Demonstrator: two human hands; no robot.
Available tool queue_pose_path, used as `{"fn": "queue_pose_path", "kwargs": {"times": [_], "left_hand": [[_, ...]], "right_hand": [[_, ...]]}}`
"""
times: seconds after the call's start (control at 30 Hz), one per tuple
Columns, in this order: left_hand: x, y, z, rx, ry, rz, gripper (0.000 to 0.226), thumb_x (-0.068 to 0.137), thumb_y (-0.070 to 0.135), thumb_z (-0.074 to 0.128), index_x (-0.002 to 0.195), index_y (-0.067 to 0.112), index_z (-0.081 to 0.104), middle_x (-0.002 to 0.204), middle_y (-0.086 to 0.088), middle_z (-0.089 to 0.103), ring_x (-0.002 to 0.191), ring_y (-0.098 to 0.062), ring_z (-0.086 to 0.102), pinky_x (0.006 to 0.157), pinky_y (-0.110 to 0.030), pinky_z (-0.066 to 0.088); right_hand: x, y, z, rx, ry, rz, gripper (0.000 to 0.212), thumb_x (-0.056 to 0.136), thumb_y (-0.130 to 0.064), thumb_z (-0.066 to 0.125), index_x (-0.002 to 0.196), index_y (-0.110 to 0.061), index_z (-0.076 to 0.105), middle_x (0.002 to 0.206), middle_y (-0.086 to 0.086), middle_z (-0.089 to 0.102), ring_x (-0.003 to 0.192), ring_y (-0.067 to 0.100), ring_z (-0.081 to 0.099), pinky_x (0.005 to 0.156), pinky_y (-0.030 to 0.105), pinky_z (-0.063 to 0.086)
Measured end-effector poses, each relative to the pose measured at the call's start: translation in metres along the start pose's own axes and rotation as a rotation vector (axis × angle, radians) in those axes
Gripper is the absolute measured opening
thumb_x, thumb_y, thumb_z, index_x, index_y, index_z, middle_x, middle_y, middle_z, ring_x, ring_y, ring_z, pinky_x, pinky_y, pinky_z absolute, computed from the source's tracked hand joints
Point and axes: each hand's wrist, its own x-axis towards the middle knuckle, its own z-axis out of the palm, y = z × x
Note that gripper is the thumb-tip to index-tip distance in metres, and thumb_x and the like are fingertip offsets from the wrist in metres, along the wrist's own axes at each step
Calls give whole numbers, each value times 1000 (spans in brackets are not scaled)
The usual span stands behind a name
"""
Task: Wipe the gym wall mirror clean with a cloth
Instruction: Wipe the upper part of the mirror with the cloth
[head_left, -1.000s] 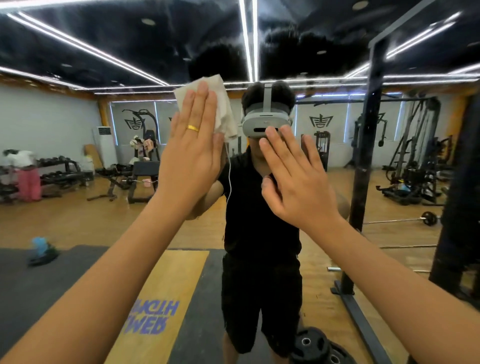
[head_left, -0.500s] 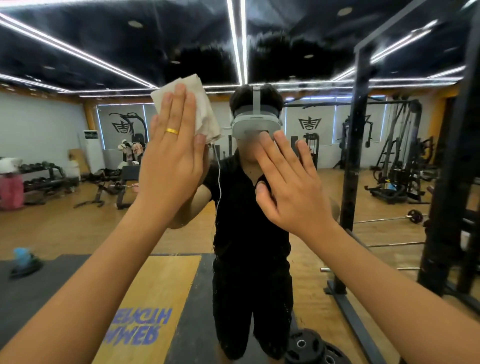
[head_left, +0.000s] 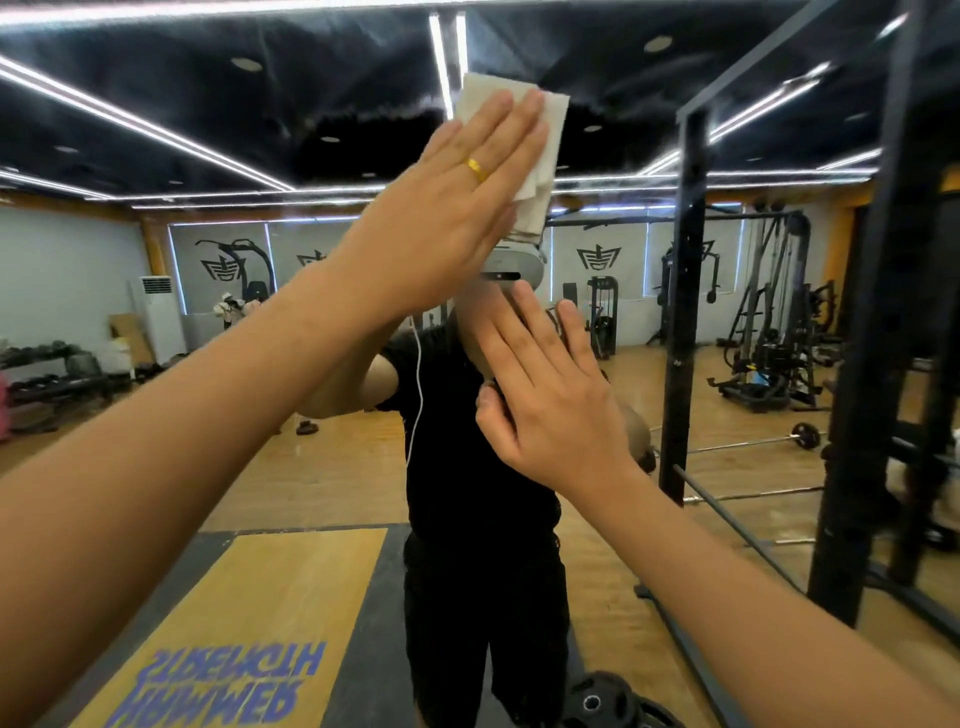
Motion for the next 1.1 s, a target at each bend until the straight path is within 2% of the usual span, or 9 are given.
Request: {"fn": "queue_pose_path", "kwargs": {"times": [0.2, 0.27, 0.47, 0.67, 0.87, 1.0, 1.1], "left_hand": [[68, 27, 1, 7, -136, 276, 61, 110, 30, 31, 165, 13, 10, 173, -9, 6, 160, -26, 1, 125, -37, -4], [84, 39, 4, 11, -160, 334, 63, 110, 26, 39, 165, 14, 10, 173, -7, 7, 160, -24, 2, 125, -37, -4], [97, 58, 14, 64, -168, 363, 68, 108, 17, 47, 165, 12, 9, 173, -9, 6, 160, -25, 2, 123, -36, -6], [102, 82, 19, 62, -210, 395, 72, 106, 16, 50, 165, 14, 9, 174, -8, 4, 160, -25, 0, 128, -42, -1], [60, 52, 4, 44, -135, 217, 73, 101, 11, 45, 165, 17, 11, 174, -4, 5, 160, -22, 2, 127, -40, -2], [-10, 7, -7, -21, -44, -12, 69, 105, 12, 50, 165, 14, 15, 173, -5, 10, 159, -23, 5, 125, -38, -1], [-70, -10, -12, -56, -5, -204, 66, 105, 17, 45, 165, 12, 17, 173, -8, 10, 159, -20, 1, 128, -44, 5]], "right_hand": [[1, 1, -3, 7, -13, 10, 63, 101, -30, 46, 158, -8, 37, 167, 11, 29, 158, 28, 18, 128, 53, 15], [-2, 2, -3, 20, -8, 13, 62, 100, -30, 47, 158, -7, 38, 167, 11, 29, 158, 28, 19, 127, 55, 18], [-1, 3, 1, 19, 47, 12, 62, 97, -27, 54, 154, -4, 44, 162, 14, 38, 156, 31, 25, 126, 57, 19], [-1, 3, 1, 28, 75, 19, 51, 94, -23, 58, 140, -1, 58, 144, 18, 59, 144, 35, 46, 126, 56, 22], [-1, 6, -3, 37, 27, 11, 59, 98, -27, 53, 152, -5, 47, 158, 15, 45, 152, 32, 33, 127, 55, 18], [-1, 6, -2, 15, 16, 4, 63, 99, -27, 51, 158, -7, 37, 166, 12, 30, 157, 28, 21, 127, 55, 18], [-3, 7, -1, 15, 14, -3, 64, 100, -27, 51, 159, -7, 35, 167, 12, 28, 157, 28, 21, 127, 55, 19]]}}
